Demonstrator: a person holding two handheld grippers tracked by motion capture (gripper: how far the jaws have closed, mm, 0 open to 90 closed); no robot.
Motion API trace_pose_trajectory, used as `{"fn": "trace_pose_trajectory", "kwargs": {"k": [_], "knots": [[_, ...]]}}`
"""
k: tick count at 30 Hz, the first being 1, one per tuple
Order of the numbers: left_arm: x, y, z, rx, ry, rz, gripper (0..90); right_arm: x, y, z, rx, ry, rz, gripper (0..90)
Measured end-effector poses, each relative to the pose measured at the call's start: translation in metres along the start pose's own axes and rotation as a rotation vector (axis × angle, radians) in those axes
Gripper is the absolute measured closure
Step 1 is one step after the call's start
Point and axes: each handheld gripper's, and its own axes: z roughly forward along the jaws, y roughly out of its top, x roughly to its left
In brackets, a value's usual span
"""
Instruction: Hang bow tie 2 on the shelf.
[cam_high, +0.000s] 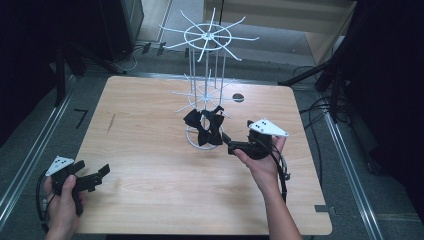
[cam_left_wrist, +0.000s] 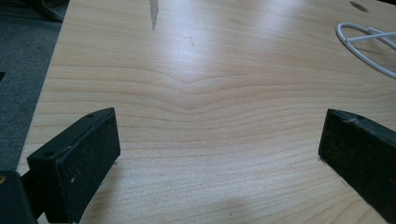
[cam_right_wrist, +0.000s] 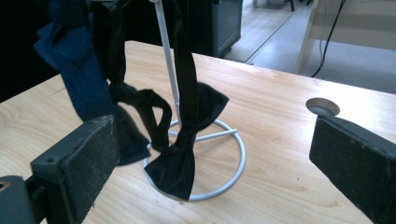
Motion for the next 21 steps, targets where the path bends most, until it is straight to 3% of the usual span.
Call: {"fn": "trace_pose_trajectory", "kwargs": {"k": [21], "knots": [[-0.001, 0.000, 0.000, 0.000, 0.004, -0.001, 0.0, -0.016, -0.034, -0.019, 0.022, -0.035, 0.006, 0.0]]}}
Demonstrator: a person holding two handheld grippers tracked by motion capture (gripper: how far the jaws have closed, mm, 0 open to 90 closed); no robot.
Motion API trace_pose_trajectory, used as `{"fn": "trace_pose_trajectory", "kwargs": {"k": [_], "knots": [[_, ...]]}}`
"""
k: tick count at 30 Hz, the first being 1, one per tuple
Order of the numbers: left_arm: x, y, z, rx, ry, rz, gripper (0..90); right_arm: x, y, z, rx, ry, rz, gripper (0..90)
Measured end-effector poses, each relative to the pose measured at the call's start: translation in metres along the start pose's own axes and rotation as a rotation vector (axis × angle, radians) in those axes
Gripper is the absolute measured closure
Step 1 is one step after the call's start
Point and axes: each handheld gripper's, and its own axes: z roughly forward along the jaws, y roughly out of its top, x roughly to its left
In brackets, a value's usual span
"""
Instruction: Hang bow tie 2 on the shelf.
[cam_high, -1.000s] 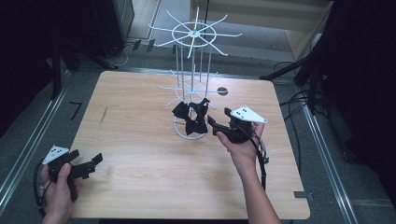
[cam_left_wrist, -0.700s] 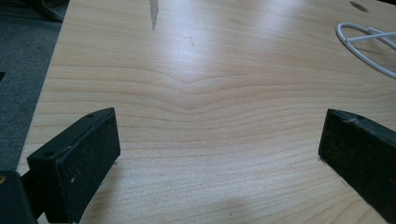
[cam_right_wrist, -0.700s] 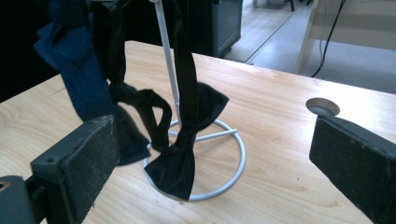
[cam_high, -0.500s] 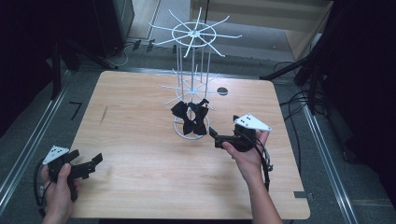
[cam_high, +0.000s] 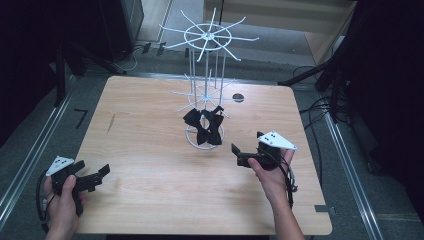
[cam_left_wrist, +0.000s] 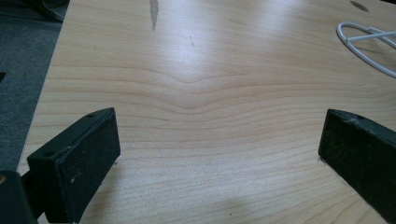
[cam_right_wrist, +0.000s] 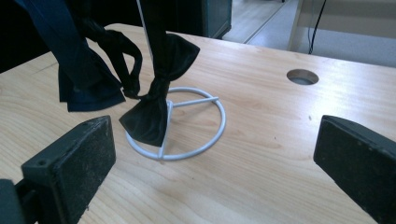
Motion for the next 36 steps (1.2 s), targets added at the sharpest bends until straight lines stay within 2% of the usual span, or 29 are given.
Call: {"fn": "trace_pose_trajectory", "kwargs": {"k": [20, 36], "knots": [[0.000, 0.000, 0.000, -0.001, -0.001, 0.001, 0.0, -0.018, -0.030, -0.015, 0.023, -0.025, 0.028, 0.0], [0.000, 0.000, 0.000, -0.002, 0.001, 0.002, 0.0, -0.035, -0.053, -0.031, 0.054, -0.065, 0.048, 0.0]]}}
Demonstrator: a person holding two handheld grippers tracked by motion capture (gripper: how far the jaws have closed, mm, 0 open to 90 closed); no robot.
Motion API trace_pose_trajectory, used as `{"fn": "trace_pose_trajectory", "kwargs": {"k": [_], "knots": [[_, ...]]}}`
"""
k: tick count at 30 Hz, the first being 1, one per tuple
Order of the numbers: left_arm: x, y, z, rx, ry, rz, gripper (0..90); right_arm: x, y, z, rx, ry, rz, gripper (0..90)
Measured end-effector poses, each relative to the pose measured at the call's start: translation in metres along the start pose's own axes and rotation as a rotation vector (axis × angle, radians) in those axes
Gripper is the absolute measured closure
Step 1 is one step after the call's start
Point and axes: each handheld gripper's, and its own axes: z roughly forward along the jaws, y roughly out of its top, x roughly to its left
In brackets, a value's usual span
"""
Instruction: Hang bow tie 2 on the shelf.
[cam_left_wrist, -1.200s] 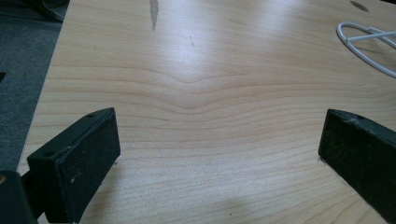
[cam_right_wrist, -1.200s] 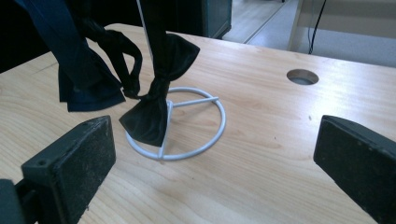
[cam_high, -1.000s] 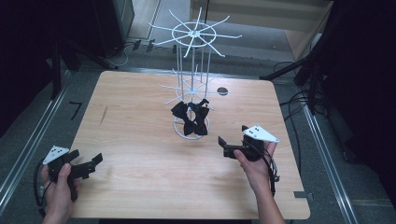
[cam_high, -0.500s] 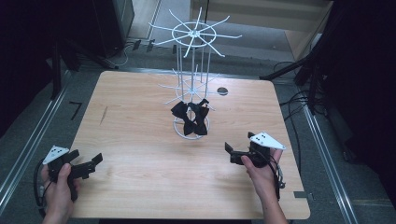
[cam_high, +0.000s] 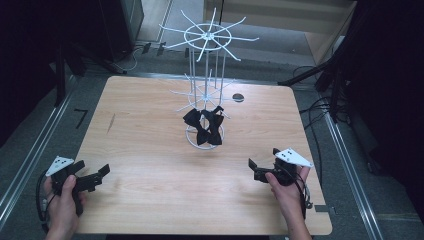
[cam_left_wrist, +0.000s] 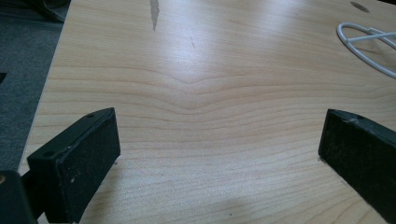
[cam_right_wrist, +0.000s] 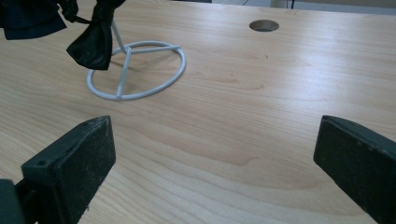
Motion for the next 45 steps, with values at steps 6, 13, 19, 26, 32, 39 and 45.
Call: {"fn": "trace_pose_trajectory", "kwargs": {"k": [6, 13, 19, 26, 32, 39, 45], "knots": [[0.000, 0.000, 0.000, 0.000, -0.001, 0.000, 0.0, -0.009, -0.008, -0.005, 0.010, -0.015, 0.007, 0.0], [0.000, 0.000, 0.000, -0.001, 0.000, 0.002, 0.0, -0.021, -0.019, -0.013, 0.027, -0.038, 0.025, 0.0], [0.000, 0.000, 0.000, -0.001, 0.000, 0.002, 0.0, -0.031, -0.026, -0.020, 0.033, -0.059, 0.033, 0.0], [0.000, 0.000, 0.000, -0.002, 0.000, 0.003, 0.0, -0.040, -0.034, -0.031, 0.044, -0.078, 0.046, 0.0], [0.000, 0.000, 0.000, -0.002, 0.001, 0.003, 0.0, -0.048, -0.041, -0.040, 0.054, -0.096, 0.057, 0.0], [0.000, 0.000, 0.000, -0.003, 0.000, 0.004, 0.0, -0.058, -0.050, -0.051, 0.063, -0.114, 0.069, 0.0], [-0.001, 0.000, 0.000, -0.004, 0.002, 0.004, 0.0, -0.065, -0.057, -0.061, 0.068, -0.131, 0.080, 0.0]]}}
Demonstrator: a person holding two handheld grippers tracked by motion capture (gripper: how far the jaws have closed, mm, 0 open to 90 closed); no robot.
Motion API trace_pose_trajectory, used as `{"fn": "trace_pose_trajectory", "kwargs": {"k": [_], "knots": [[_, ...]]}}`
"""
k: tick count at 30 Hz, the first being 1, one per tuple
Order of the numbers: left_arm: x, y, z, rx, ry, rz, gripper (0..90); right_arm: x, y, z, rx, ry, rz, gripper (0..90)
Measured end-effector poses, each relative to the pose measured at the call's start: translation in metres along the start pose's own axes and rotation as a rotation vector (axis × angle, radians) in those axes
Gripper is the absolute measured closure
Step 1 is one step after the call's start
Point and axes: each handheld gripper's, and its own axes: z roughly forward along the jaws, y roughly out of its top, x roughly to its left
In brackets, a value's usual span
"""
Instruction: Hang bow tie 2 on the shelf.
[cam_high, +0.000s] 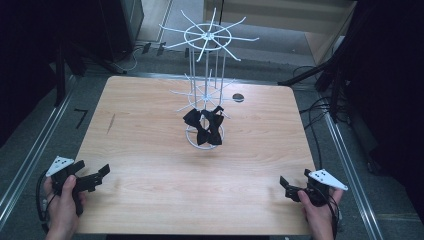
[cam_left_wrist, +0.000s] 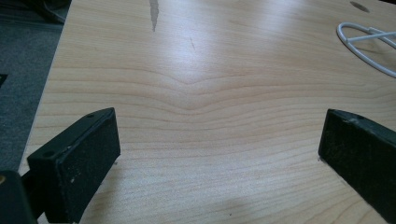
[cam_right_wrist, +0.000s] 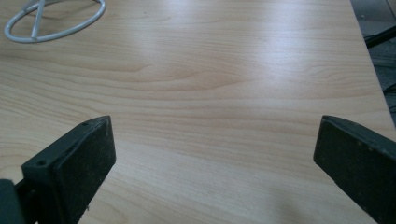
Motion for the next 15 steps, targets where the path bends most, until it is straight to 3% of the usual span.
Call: {"fn": "trace_pose_trajectory", "kwargs": {"k": [15], "knots": [[0.000, 0.000, 0.000, 0.003, 0.001, 0.001, 0.0, -0.022, -0.016, -0.021, -0.005, -0.036, 0.045, 0.0]]}}
